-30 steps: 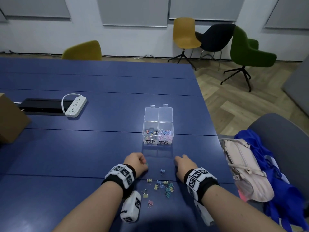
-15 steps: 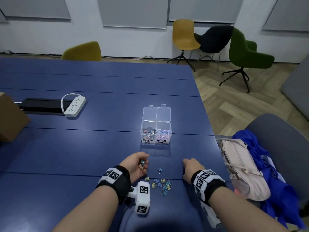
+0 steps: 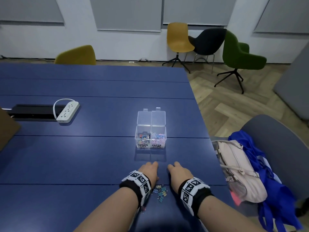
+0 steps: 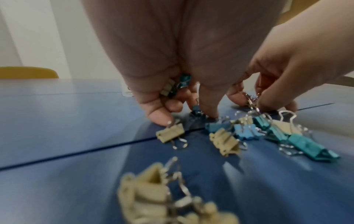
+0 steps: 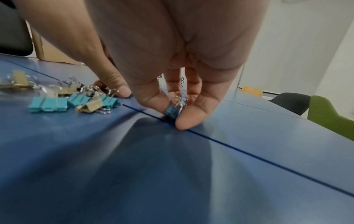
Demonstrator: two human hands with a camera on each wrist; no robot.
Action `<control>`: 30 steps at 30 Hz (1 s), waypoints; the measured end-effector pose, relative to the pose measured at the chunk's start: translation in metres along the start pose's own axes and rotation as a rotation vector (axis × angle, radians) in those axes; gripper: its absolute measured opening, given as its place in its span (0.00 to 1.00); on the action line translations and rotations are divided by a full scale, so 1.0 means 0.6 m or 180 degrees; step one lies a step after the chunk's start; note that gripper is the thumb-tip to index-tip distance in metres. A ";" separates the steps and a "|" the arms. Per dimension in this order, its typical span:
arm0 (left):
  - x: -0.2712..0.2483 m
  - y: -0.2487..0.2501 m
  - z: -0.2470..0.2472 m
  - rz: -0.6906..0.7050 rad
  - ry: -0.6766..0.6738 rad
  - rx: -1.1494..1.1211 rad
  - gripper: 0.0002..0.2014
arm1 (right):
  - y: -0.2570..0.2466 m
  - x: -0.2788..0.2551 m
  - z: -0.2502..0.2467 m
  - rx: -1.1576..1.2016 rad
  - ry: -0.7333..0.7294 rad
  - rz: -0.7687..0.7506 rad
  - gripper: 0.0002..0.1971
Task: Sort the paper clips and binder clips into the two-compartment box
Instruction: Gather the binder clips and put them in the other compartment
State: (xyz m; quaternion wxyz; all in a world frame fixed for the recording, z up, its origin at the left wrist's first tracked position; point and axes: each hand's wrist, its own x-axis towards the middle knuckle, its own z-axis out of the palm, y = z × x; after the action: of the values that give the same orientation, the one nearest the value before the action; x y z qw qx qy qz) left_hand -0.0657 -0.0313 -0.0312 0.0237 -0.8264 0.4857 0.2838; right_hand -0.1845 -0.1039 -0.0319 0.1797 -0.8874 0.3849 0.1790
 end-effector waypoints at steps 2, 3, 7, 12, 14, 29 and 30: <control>0.002 -0.002 -0.002 -0.0069 0.0033 -0.0148 0.17 | 0.002 0.002 -0.002 -0.0013 -0.0016 -0.0018 0.17; 0.001 -0.004 -0.005 -0.0118 0.0062 -0.0286 0.16 | 0.004 0.004 -0.003 0.0005 -0.0019 -0.0017 0.17; -0.007 -0.027 -0.029 -0.0566 -0.0204 -0.1537 0.11 | 0.010 0.009 -0.016 0.0456 0.0007 -0.0036 0.08; -0.017 -0.063 -0.082 -0.0930 -0.0421 -0.5080 0.08 | 0.020 0.013 -0.027 0.2398 0.0075 0.0280 0.10; -0.009 -0.073 -0.119 -0.0757 -0.0341 -0.5613 0.11 | 0.006 0.017 -0.051 0.3174 0.0068 0.0169 0.11; 0.079 -0.078 -0.222 -0.0497 0.0584 -0.4010 0.13 | -0.115 0.145 -0.223 0.2811 0.0390 -0.0446 0.12; 0.076 -0.086 -0.223 -0.0437 0.0659 -0.3828 0.12 | -0.101 0.141 -0.227 0.2823 0.0431 -0.0437 0.12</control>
State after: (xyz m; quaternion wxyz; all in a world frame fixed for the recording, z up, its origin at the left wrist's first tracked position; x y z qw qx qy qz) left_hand 0.0529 -0.0820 0.0463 -0.4757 -0.7477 0.1859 0.4243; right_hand -0.0604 -0.1797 0.0590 0.5283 -0.7579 0.3756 -0.0739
